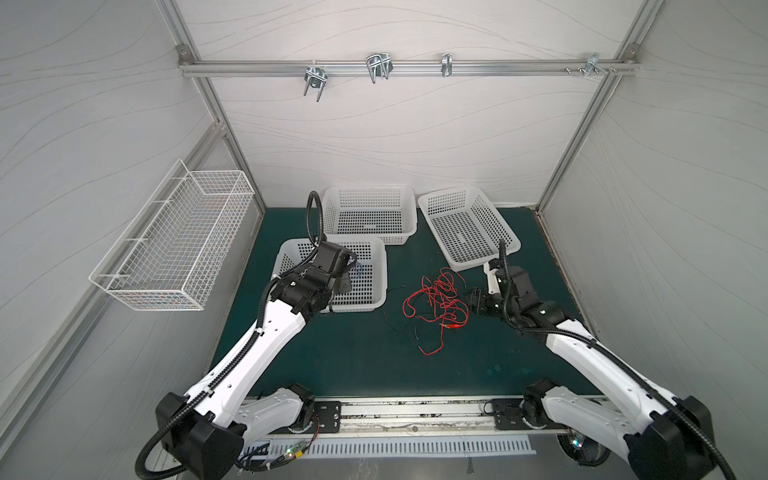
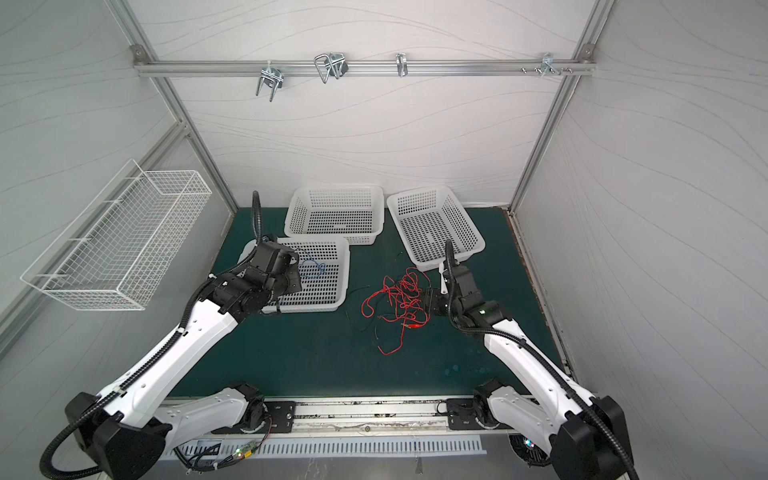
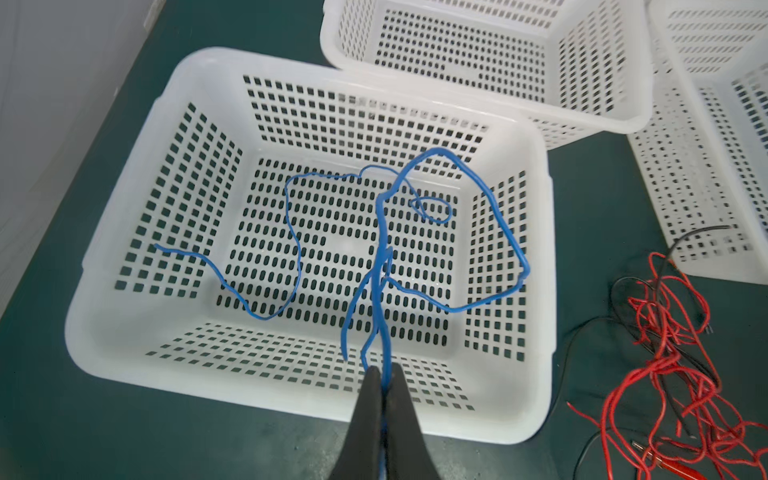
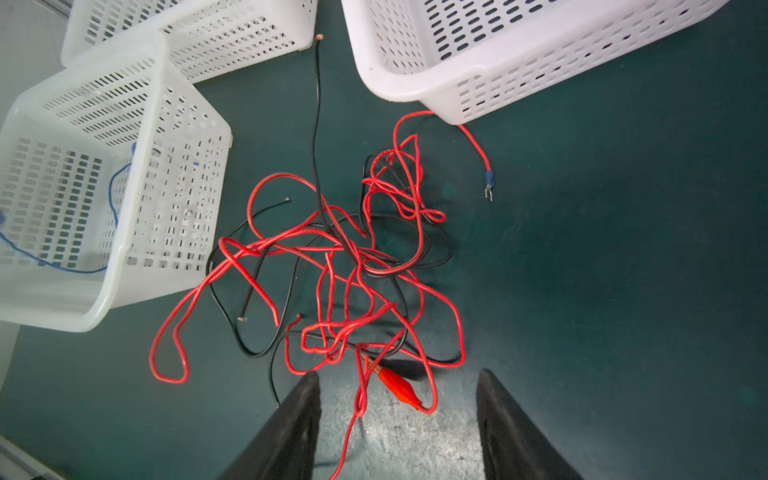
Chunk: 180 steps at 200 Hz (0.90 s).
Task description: Untangle the cables
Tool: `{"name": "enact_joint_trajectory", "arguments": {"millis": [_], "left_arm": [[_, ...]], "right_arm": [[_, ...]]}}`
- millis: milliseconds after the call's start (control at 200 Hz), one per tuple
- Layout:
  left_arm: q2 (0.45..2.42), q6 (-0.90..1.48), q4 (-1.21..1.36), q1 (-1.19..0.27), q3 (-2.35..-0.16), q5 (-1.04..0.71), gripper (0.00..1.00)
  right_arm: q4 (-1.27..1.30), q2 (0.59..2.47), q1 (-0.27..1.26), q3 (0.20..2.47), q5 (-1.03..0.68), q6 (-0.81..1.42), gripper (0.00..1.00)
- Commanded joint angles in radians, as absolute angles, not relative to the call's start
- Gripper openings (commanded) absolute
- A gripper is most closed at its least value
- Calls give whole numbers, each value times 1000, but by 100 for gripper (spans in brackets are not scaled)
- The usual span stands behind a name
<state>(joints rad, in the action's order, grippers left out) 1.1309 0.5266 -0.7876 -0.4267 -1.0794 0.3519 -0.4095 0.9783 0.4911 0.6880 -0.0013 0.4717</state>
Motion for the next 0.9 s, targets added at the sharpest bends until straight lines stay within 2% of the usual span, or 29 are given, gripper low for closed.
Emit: {"name": "enact_joint_trajectory", "arguments": {"millis": [0, 145, 330, 530, 665, 830, 895], "left_arm": [[1175, 521, -723, -373, -1065, 258, 0], [1272, 508, -666, -314, -1035, 216, 0], [1378, 514, -620, -305, -1029, 205, 0], [1415, 506, -609, -304, -1038, 192, 26], [1396, 499, -613, -305, -1043, 200, 47], [1345, 478, -622, -305, -1055, 204, 64], [1315, 468, -613, -305, -1054, 179, 67]], "right_arm": [[-448, 944, 500, 690, -30, 463, 60], [-454, 934, 504, 680, -48, 469, 60], [-462, 933, 530, 679, -51, 473, 61], [-477, 943, 550, 681, -46, 477, 61], [-486, 950, 554, 684, -38, 483, 61], [-486, 955, 561, 678, -31, 492, 61], [-482, 961, 563, 674, -31, 495, 61]]}}
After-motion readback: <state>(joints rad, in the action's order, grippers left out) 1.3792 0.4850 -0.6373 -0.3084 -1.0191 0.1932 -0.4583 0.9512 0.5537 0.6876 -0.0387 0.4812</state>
